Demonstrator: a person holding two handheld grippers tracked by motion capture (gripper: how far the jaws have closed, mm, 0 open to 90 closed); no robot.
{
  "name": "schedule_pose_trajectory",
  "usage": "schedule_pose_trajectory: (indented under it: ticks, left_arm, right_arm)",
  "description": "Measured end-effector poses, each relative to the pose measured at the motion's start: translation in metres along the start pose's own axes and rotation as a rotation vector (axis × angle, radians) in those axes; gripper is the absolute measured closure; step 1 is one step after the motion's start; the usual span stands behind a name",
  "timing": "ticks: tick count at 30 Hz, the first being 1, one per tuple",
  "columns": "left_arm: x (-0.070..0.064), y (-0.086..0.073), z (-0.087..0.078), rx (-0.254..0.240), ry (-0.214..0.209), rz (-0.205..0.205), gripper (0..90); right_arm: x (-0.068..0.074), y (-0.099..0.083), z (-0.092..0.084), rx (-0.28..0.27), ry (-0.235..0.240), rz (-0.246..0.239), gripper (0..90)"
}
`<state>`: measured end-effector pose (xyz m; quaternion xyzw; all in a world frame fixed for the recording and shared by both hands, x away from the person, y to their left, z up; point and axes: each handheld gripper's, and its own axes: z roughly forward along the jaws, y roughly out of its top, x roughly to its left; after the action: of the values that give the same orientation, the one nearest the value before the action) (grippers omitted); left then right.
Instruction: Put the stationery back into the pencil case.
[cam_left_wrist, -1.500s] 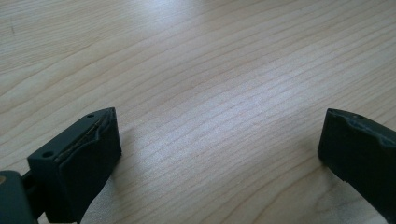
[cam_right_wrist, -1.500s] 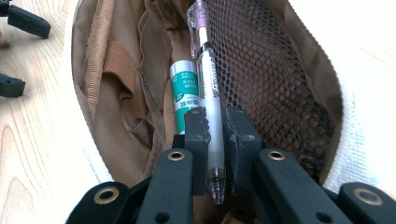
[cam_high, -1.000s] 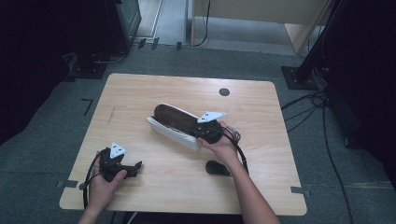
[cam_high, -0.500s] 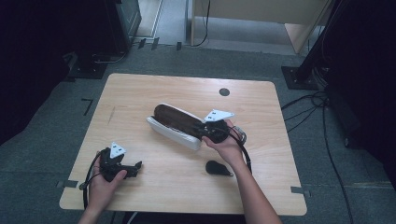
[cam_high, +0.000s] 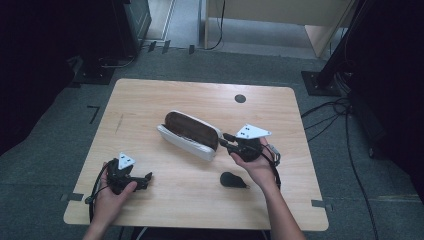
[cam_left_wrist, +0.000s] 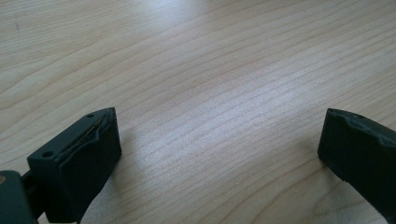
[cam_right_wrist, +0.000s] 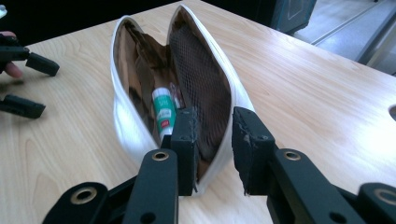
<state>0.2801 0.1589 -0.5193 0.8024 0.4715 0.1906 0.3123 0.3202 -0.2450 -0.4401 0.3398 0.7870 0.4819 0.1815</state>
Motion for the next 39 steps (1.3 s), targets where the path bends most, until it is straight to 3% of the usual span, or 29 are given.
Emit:
schedule_pose_trajectory:
  ticks: [10,15,21,25,28,31,39]
  left_arm:
    - [-0.003,0.000,0.000,0.004,0.001,0.001,0.0]
    - [-0.010,0.002,-0.002,0.008,0.014,0.013,0.0]
    - [-0.022,0.007,-0.002,-0.007,-0.032,0.021,0.0]
    - [-0.033,0.013,-0.003,-0.047,-0.085,0.030,0.7]
    - [-0.039,0.017,-0.004,-0.077,-0.123,0.025,13.0]
    - [-0.045,0.022,-0.003,-0.089,-0.151,0.025,12.9]
    - [-0.070,0.038,0.005,-0.100,-0.219,0.079,14.1]
  right_arm:
    - [0.004,-0.032,-0.031,0.030,-0.020,-0.006,64.3]
    - [0.007,-0.051,-0.039,0.034,-0.018,0.017,64.1]
    - [0.006,-0.069,-0.048,0.039,-0.021,0.039,64.1]
    - [0.005,-0.076,-0.054,0.046,-0.023,0.047,64.1]
    - [0.006,-0.084,-0.058,0.057,-0.013,0.056,63.7]
    - [0.007,-0.090,-0.060,0.065,-0.004,0.062,62.4]
    - [0.004,-0.110,-0.058,0.104,0.046,0.078,59.7]
